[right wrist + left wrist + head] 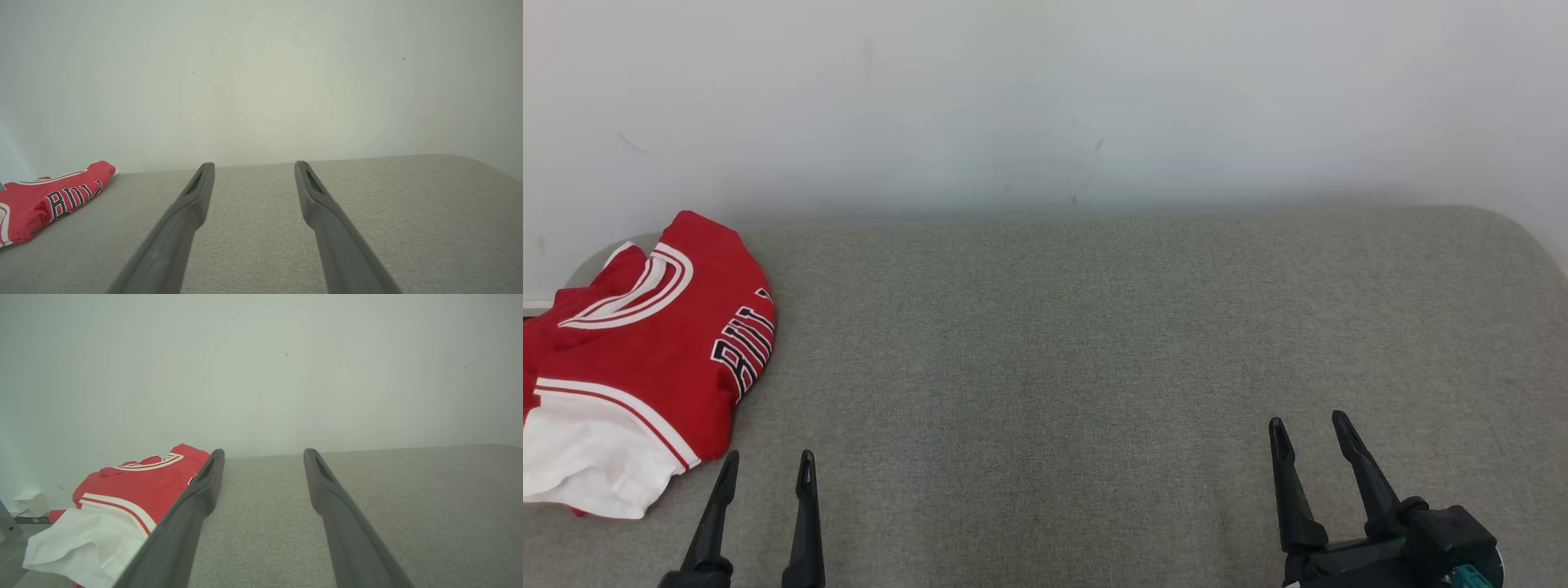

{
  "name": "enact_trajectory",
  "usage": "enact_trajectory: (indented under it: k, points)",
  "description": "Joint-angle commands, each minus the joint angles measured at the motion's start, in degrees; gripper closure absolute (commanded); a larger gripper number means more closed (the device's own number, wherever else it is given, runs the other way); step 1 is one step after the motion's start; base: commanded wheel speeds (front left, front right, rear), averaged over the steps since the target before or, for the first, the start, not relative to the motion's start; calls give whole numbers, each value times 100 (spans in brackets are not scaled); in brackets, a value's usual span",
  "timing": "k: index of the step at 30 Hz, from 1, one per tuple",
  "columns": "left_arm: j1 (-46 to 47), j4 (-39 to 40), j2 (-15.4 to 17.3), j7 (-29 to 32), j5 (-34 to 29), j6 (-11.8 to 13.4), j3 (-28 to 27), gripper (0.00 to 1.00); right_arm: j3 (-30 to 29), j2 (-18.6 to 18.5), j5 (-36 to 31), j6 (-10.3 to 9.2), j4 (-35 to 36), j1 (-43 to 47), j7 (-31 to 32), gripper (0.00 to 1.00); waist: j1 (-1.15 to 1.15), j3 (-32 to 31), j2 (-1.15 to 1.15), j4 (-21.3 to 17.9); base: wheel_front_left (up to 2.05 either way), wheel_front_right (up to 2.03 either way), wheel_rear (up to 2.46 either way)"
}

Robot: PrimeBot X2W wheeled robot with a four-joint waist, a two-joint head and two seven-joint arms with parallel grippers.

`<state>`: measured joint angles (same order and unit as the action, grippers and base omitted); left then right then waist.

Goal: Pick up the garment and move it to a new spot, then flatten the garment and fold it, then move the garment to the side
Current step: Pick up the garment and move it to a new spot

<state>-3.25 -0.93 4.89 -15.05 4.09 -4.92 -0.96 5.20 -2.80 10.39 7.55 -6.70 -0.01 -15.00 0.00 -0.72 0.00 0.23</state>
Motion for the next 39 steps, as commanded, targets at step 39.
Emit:
enact_trajectory:
  k: [39]
  points:
    - [52, -396, 56, -20, 36, -208, -325, 0, 95, -15, 190, -12, -89, 229, -16, 0, 0, -46, 0, 2341, 0, 0, 0]
